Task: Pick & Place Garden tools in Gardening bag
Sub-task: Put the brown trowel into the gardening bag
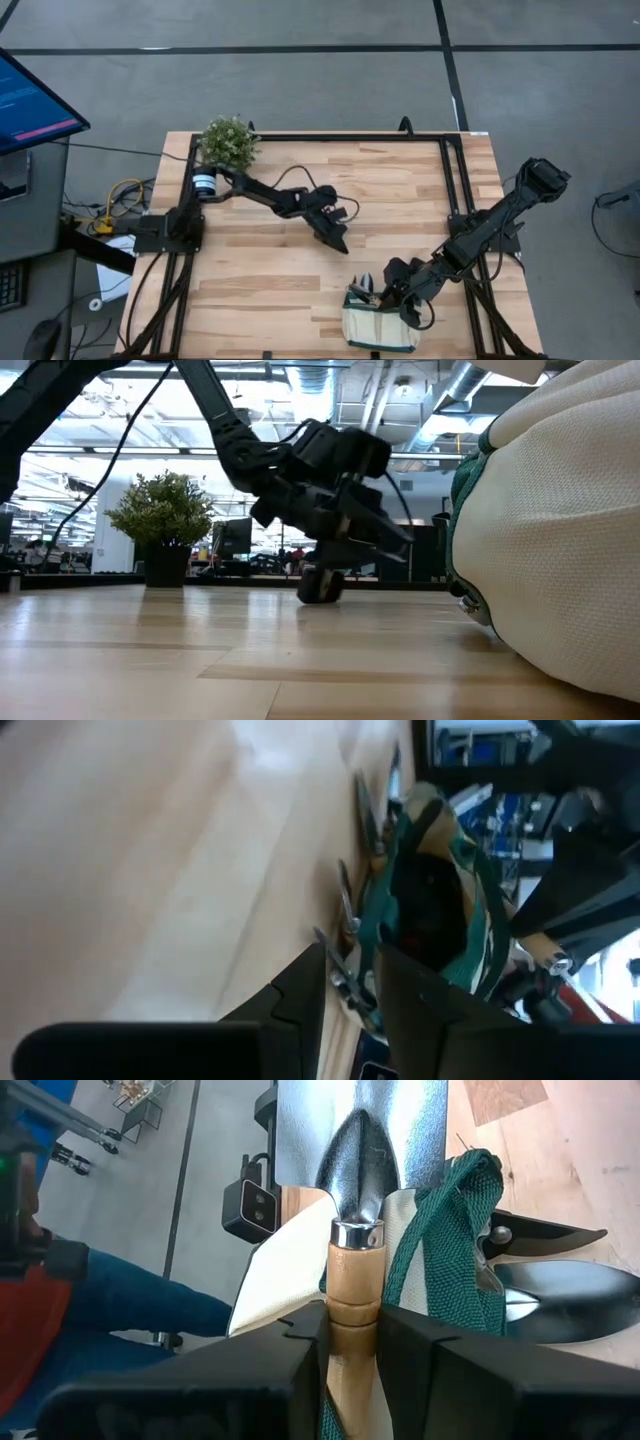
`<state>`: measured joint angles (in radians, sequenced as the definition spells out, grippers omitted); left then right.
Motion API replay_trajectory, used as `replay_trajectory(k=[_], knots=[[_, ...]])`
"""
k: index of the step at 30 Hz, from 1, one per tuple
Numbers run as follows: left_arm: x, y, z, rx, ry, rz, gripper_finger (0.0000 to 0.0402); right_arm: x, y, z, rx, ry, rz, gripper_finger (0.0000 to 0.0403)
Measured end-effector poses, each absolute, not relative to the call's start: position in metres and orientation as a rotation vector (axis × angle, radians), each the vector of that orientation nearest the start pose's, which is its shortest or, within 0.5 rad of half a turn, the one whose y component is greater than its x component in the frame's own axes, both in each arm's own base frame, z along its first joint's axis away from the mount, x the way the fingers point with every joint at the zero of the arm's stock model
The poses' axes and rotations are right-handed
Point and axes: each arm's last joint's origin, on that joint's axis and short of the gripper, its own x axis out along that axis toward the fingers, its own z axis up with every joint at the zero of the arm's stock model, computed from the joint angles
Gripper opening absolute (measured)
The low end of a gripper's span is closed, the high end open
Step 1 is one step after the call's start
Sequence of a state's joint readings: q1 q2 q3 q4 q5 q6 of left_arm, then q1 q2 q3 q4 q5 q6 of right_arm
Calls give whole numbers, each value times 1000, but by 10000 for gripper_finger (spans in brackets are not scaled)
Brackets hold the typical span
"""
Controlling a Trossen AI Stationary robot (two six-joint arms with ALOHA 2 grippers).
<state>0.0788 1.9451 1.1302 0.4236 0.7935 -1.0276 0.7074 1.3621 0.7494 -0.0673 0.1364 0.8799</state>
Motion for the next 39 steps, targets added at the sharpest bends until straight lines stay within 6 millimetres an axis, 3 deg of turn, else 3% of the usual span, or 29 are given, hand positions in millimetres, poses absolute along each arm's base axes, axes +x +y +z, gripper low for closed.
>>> replay_trajectory(k=[8, 15, 19, 24, 27, 32, 39], knots=[[429, -13, 179, -1113, 718, -530, 88, 212, 176, 209, 525, 808, 243, 52], [431, -31, 184, -1061, 716, -561, 88, 212, 176, 209, 516, 807, 247, 52], [423, -41, 202, -822, 645, -662, 88, 211, 177, 209, 506, 807, 256, 52], [407, -55, 232, -288, 448, -664, 88, 208, 181, 209, 500, 813, 273, 52], [400, -68, 239, -27, 382, -645, 92, 205, 184, 209, 502, 819, 285, 52], [401, -77, 221, -13, 444, -735, 127, 202, 187, 209, 507, 831, 291, 52], [405, -72, 222, 32, 404, -757, 200, 200, 188, 209, 504, 835, 296, 52]])
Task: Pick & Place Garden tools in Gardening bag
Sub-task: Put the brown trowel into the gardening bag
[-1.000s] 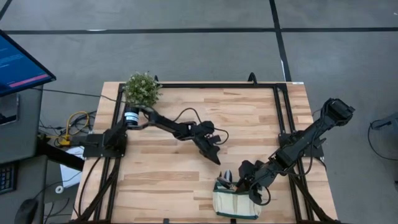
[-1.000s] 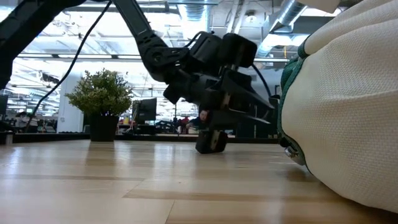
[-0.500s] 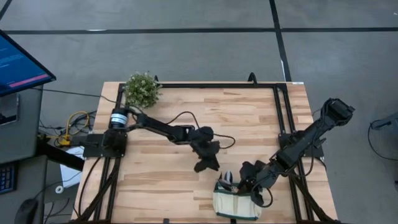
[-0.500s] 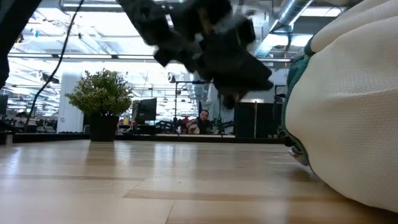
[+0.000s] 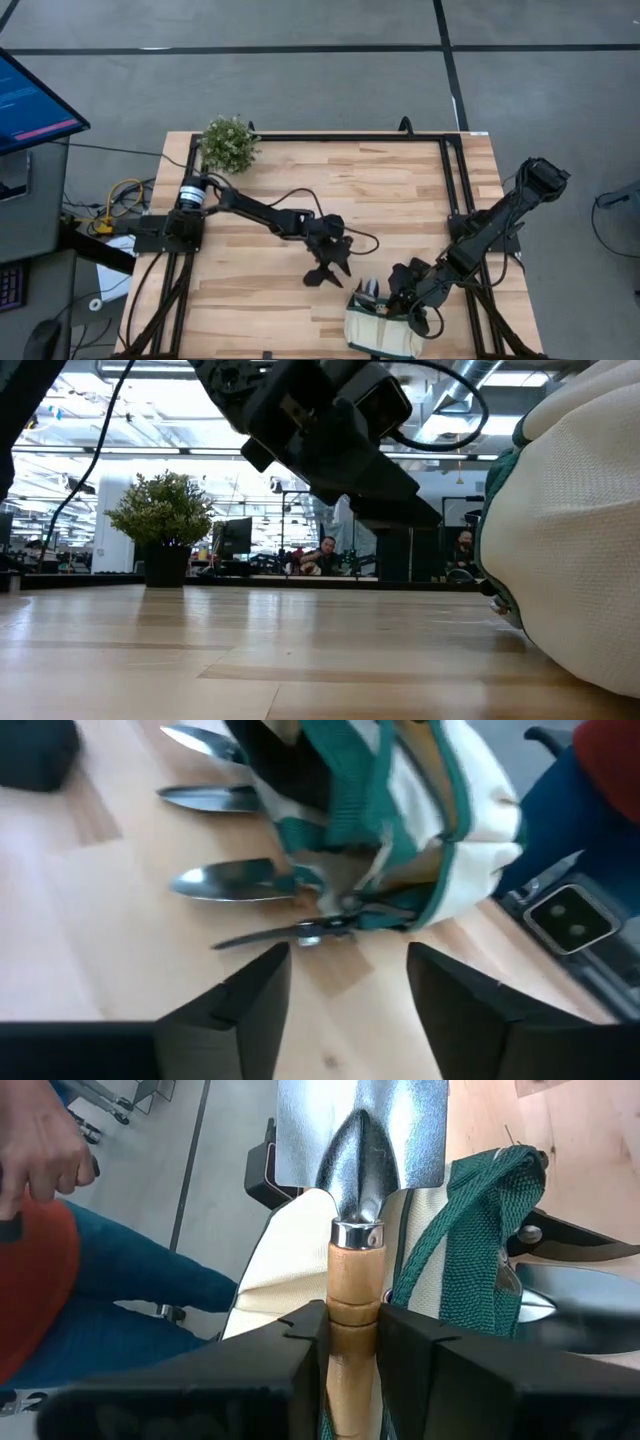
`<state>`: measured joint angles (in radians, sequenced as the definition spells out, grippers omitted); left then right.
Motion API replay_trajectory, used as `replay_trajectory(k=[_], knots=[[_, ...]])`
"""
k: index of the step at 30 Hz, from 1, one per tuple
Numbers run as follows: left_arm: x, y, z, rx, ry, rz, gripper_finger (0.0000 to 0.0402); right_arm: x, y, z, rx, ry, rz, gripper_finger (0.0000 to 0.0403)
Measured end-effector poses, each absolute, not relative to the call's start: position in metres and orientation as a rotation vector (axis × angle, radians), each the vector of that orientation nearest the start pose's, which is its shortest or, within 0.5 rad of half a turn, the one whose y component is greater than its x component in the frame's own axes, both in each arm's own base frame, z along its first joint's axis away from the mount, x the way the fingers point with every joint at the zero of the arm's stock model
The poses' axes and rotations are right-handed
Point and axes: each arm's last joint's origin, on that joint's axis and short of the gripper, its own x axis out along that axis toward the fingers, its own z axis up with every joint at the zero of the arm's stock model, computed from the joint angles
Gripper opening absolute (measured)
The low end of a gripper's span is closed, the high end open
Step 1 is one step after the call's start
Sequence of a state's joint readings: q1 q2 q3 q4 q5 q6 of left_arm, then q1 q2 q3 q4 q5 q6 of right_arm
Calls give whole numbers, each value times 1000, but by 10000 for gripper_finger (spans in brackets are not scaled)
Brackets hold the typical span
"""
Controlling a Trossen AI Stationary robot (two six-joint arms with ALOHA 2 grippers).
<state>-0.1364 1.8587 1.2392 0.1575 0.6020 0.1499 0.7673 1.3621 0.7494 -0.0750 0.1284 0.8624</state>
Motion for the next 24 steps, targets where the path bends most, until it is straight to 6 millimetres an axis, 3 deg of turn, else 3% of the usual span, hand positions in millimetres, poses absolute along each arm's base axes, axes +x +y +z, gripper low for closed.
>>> replay_trajectory(k=[9, 18, 24], knots=[[407, -73, 223, 116, 319, -839, 214, 200, 188, 209, 493, 835, 304, 52], [439, -75, 216, 105, 284, -910, 210, 201, 188, 209, 488, 843, 322, 52], [446, -79, 220, 102, 255, -975, 202, 199, 190, 209, 484, 848, 331, 52]])
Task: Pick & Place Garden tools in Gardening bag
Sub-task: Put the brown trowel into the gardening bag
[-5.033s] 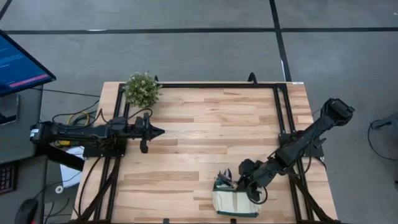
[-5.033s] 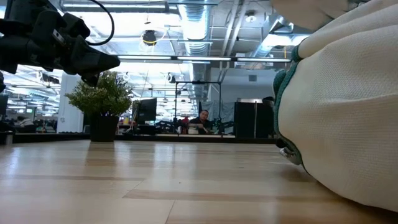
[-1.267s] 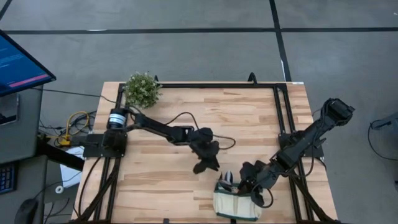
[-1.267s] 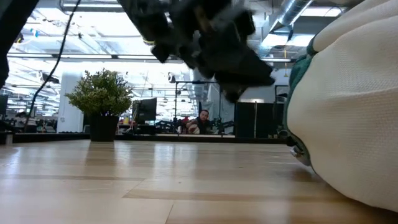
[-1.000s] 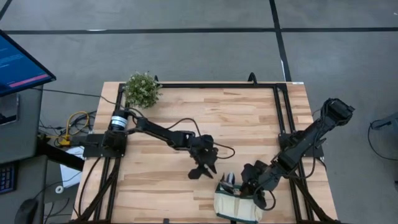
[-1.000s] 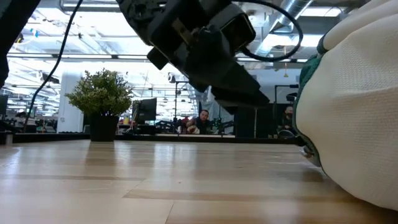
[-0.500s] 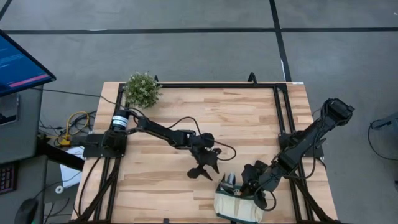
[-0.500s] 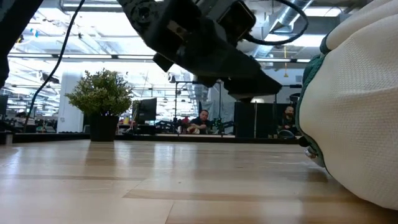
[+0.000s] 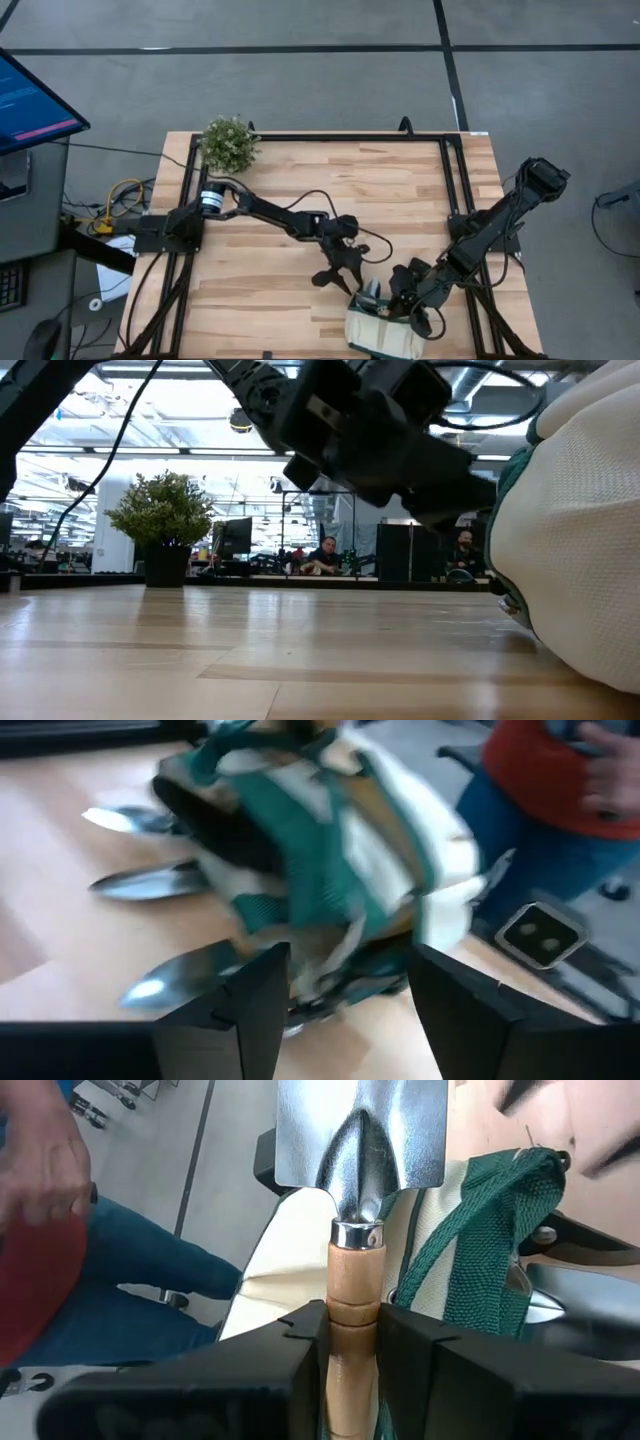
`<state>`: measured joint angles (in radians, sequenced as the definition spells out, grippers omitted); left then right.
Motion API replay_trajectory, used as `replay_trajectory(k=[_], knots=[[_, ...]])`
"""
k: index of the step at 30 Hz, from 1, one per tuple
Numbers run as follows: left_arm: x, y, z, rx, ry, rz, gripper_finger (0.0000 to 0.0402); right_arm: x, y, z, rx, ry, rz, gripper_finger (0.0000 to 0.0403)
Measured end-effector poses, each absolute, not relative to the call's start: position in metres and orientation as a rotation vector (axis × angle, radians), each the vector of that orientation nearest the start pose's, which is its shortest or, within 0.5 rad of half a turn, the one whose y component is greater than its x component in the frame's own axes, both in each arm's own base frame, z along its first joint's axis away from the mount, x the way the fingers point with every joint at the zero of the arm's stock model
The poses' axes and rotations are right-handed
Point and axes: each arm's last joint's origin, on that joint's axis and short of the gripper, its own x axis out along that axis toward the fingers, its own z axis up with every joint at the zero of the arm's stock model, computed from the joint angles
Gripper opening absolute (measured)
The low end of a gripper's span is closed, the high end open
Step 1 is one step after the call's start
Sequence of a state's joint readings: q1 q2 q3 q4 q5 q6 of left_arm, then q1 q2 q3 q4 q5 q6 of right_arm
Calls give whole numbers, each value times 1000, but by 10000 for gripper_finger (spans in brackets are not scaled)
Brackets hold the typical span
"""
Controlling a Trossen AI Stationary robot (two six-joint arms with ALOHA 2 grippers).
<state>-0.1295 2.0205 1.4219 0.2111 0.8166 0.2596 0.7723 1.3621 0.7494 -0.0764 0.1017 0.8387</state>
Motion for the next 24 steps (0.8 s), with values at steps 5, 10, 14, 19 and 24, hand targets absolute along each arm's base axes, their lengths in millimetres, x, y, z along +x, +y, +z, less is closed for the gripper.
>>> replay_trajectory(k=[5, 10, 14, 19, 24], knots=[[444, -86, 223, 103, 233, -1041, 195, 199, 189, 208, 462, 852, 338, 52], [445, -93, 218, 168, 203, -1056, 190, 199, 189, 208, 456, 851, 338, 52], [448, -92, 210, 190, 210, -1030, 190, 199, 189, 208, 457, 850, 339, 52], [456, -88, 210, 201, 184, -1009, 190, 199, 189, 208, 457, 850, 338, 52], [465, -97, 207, 166, 181, -1076, 190, 199, 189, 208, 455, 854, 336, 52]])
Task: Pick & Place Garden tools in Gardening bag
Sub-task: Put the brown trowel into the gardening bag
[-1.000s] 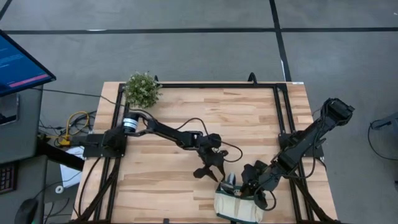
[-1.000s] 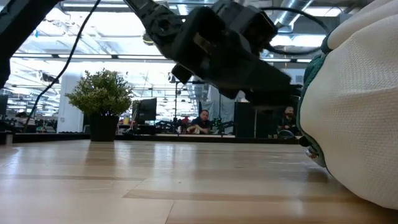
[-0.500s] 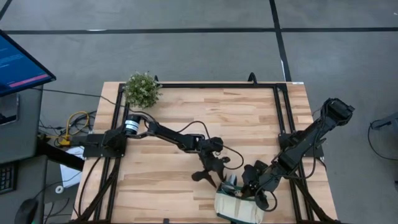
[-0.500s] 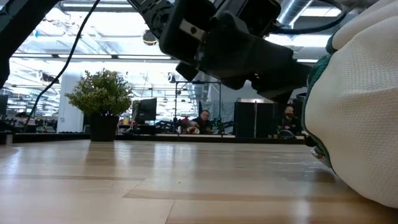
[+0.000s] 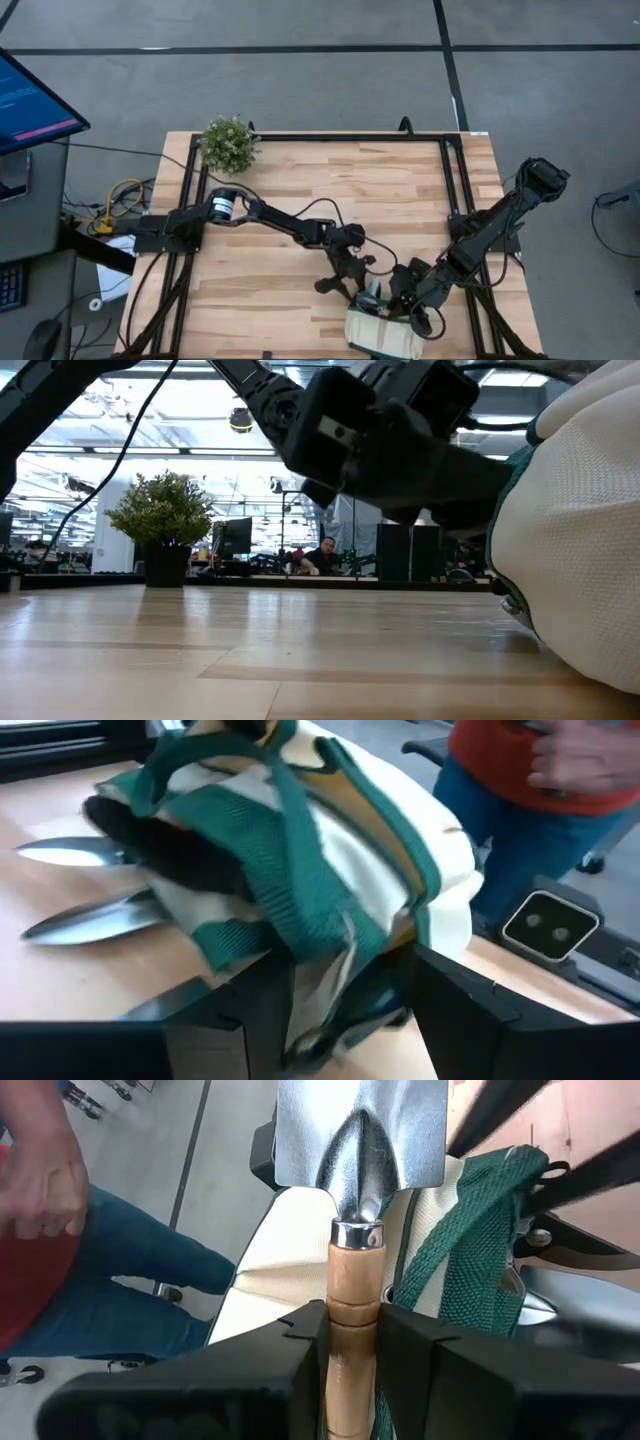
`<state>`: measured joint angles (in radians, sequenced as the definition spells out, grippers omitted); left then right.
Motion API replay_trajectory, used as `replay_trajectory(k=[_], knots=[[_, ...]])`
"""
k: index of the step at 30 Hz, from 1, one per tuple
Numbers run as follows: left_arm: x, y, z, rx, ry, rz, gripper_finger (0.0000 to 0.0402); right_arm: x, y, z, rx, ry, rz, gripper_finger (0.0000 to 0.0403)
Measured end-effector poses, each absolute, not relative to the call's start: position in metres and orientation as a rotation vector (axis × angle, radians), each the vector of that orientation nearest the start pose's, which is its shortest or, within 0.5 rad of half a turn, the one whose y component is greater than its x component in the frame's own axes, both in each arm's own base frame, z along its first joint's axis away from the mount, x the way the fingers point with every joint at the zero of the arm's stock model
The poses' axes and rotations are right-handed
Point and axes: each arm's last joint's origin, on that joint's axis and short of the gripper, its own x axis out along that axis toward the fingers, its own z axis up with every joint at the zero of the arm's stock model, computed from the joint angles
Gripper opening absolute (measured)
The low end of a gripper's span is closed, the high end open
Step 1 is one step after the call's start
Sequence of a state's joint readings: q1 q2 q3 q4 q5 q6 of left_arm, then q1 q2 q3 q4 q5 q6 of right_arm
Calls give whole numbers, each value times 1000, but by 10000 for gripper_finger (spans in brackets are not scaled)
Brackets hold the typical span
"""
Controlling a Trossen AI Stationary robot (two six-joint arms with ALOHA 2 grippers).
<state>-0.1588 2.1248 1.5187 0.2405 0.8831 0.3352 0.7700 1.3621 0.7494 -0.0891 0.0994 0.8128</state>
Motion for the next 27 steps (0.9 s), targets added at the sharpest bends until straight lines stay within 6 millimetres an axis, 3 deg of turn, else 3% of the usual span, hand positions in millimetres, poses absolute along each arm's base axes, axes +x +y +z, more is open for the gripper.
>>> replay_trajectory(k=[6, 15, 20, 27], knots=[[467, -107, 209, 156, 177, -1092, 161, 198, 189, 207, 450, 860, 334, 52], [466, -117, 209, 217, 162, -1049, 11, 198, 189, 207, 449, 860, 333, 52], [467, -116, 212, 243, 187, -941, 7, 198, 189, 207, 471, 865, 324, 52], [462, -109, 234, 296, 215, -756, 4, 198, 189, 208, 503, 868, 324, 52]])
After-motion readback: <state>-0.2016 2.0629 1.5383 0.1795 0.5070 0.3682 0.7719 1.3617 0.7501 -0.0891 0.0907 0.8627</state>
